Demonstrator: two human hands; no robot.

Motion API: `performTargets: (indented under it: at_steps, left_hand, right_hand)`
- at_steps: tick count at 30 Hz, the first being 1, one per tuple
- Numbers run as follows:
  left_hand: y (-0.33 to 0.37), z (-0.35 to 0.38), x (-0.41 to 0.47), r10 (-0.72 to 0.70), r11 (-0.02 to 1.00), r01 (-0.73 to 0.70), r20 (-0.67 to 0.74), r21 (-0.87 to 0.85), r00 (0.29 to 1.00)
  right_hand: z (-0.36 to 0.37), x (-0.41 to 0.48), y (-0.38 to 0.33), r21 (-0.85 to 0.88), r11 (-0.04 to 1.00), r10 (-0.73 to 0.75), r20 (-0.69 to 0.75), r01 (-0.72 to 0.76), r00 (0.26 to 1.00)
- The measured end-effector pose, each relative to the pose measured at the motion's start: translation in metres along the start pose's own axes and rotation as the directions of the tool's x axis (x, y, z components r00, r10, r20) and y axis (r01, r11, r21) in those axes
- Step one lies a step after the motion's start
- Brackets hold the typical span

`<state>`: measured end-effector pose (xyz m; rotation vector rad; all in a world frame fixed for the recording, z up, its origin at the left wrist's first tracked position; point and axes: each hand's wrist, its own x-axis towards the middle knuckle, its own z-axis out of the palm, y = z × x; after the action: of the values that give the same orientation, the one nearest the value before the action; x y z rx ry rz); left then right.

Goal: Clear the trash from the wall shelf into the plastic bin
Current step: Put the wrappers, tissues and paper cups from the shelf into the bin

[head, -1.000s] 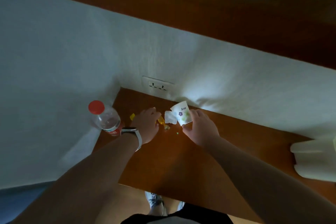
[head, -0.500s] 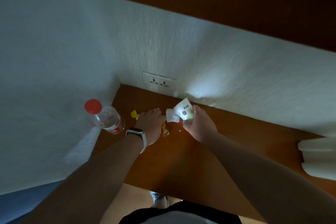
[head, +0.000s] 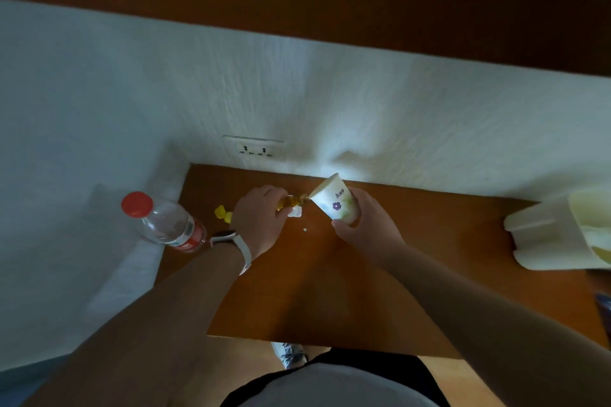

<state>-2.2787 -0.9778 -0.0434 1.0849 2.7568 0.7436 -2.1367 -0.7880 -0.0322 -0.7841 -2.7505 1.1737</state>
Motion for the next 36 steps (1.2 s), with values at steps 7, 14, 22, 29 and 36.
performTargets:
  at_steps: [7,14,22,29,36]
  left_hand:
    - [0.05,-0.011,-0.002,-0.088,0.949,0.072,-0.039,-0.308,0.995]
    - [0.117,-0.007,0.003,-0.133,0.879,0.136,0.039,-0.457,0.99]
    - [0.202,0.009,0.023,-0.116,0.873,0.143,0.086,-0.467,0.99]
    - [0.318,0.044,0.043,0.004,0.859,0.06,0.125,-0.509,0.992]
    - [0.412,0.082,0.064,0.029,0.822,0.071,0.167,-0.565,0.986]
  right_hand:
    - [-0.034,-0.031,0.006,0.069,0.998,0.01,-0.145,0.0,0.989]
    - [-0.078,-0.059,0.022,0.1,0.994,0.062,-0.232,-0.04,0.971]
    - [-0.149,-0.084,0.063,0.198,0.979,0.115,-0.316,-0.053,0.942]
    - [-0.241,-0.109,0.126,0.208,0.971,0.196,-0.423,-0.116,0.885]
    - [-0.315,-0.124,0.189,0.207,0.971,0.203,-0.46,-0.118,0.865]
